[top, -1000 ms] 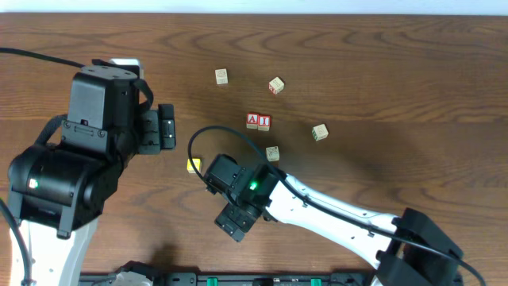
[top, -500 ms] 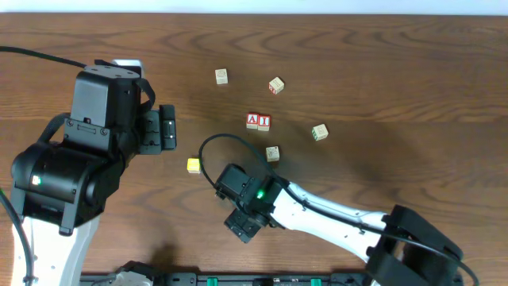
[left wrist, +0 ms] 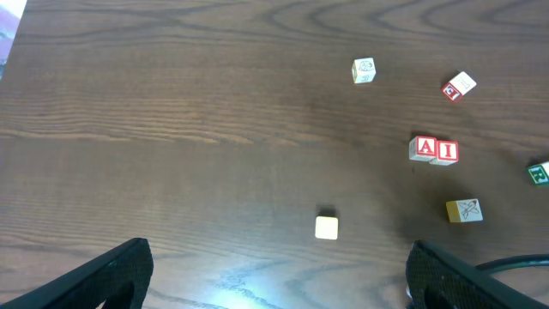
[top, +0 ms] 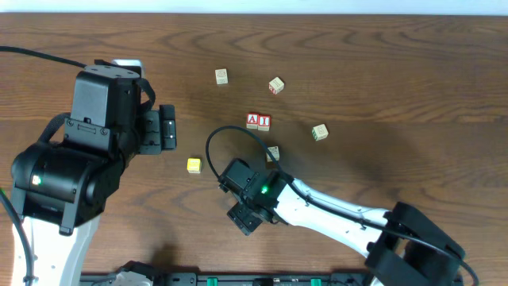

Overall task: Spell out Ai2
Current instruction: 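Lower the right gripper and grasp the blue '2' block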

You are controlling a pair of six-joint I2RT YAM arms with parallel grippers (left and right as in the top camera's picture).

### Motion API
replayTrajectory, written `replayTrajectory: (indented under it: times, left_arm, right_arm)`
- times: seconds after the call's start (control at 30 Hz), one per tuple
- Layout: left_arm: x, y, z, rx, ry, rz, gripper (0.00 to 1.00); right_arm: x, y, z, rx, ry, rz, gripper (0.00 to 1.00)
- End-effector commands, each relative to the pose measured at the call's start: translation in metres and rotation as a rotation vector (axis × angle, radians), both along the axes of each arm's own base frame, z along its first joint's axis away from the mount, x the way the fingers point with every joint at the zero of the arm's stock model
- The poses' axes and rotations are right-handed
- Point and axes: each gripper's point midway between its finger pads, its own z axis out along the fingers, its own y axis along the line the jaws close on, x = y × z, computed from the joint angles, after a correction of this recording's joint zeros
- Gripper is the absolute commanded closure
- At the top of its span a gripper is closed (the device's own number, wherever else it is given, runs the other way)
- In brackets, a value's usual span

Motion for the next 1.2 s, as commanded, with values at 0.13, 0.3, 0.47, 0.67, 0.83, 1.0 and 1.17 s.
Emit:
replayTrajectory:
  times: [0.13, 0.3, 0.47, 0.67, 0.83, 1.0, 1.17]
  left_arm:
    - [0.0026, -0.0010, -0.0066, 0.003, 0.023, 0.000, 0.05]
    - [0.0026, -0.0010, -0.0066, 0.003, 0.023, 0.000, 0.05]
    - [0.0026, -0.0010, -0.0066, 0.003, 0.023, 0.000, 0.05]
    - [0.0025, -0.0010, -0.0067, 0.003, 0.024, 0.000, 0.04]
    - [0.0019, -0.0009, -0.0071, 0.003, 0.026, 0.000, 0.05]
    - [0.0015, -0.0007, -0.0075, 0.004, 0.029, 0.000, 0.04]
    - [0.0015, -0.0007, -0.0075, 0.004, 0.029, 0.000, 0.05]
  right_arm:
    - [-0.0040, -0.0036, -0.0045, -0.001, 0.027, -0.030, 0.32]
    - [-0.0060, -0.0064, -0.0085, -0.006, 0.037, -0.064, 0.28]
    - [-0.0055, -0.0054, -0.0085, 0.000, 0.038, -0.074, 0.30]
    - [-0.0055, -0.0053, -0.0085, 0.000, 0.039, -0.081, 0.34]
    - [-0.0056, -0.0054, -0.0086, 0.000, 0.040, -0.082, 0.37]
    - [-0.0056, -0.0055, -0.0086, 0.000, 0.041, -0.089, 0.45]
    - [-0.0056, -0.0054, -0.0086, 0.000, 0.042, -0.088, 0.50]
